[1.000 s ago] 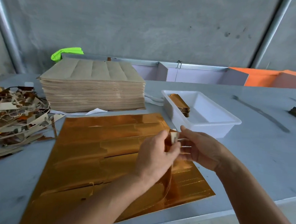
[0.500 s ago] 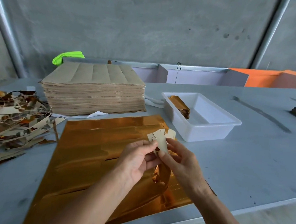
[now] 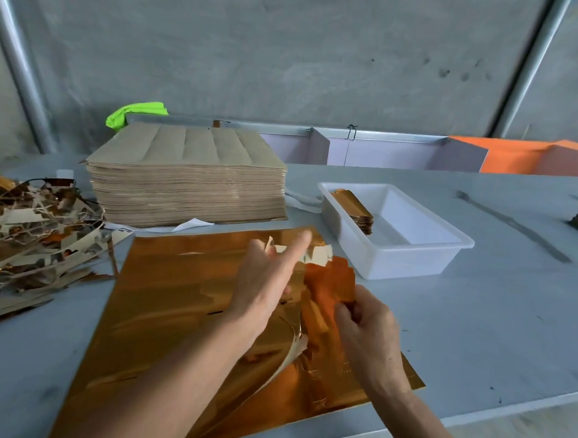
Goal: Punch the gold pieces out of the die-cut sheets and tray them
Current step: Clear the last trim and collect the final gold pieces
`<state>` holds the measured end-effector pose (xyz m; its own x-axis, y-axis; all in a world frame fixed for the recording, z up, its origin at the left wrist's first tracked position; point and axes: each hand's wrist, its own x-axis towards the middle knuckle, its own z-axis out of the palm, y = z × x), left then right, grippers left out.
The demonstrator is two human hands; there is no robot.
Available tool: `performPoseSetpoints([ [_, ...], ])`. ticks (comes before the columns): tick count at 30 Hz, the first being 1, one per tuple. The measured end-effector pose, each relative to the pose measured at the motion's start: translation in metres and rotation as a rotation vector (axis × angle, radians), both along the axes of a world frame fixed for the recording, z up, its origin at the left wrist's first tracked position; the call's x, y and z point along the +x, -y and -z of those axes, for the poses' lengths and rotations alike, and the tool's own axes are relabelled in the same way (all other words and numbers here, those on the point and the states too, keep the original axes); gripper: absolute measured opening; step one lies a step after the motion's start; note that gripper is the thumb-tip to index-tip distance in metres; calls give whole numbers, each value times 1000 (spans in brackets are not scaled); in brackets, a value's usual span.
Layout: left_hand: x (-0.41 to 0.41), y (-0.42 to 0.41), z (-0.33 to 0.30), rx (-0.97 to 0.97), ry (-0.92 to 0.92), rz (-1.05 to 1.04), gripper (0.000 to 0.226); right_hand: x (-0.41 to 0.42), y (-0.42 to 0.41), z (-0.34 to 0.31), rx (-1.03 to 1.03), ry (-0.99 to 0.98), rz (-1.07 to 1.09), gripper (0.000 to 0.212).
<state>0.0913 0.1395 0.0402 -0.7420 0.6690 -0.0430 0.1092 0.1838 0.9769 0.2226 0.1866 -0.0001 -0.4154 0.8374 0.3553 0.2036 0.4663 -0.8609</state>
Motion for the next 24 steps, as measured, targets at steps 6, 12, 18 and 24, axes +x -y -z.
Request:
performPoseSetpoints([
  [6, -19, -21, -10, -194, -162, -28, 71, -1, 14, -7, 249, 63, -228, 34],
  [12, -47, -1, 9, -36, 118, -221, 16, 9, -1, 9, -308, -262, 188, 17],
  [18, -59, 23, 16, 24, 138, -184, 14, 29, -37, -15, 37, -238, 633, 23],
  [24, -37, 30, 1, 198, 434, 196, 16, 2, -19, -29, 512, 336, 373, 81],
])
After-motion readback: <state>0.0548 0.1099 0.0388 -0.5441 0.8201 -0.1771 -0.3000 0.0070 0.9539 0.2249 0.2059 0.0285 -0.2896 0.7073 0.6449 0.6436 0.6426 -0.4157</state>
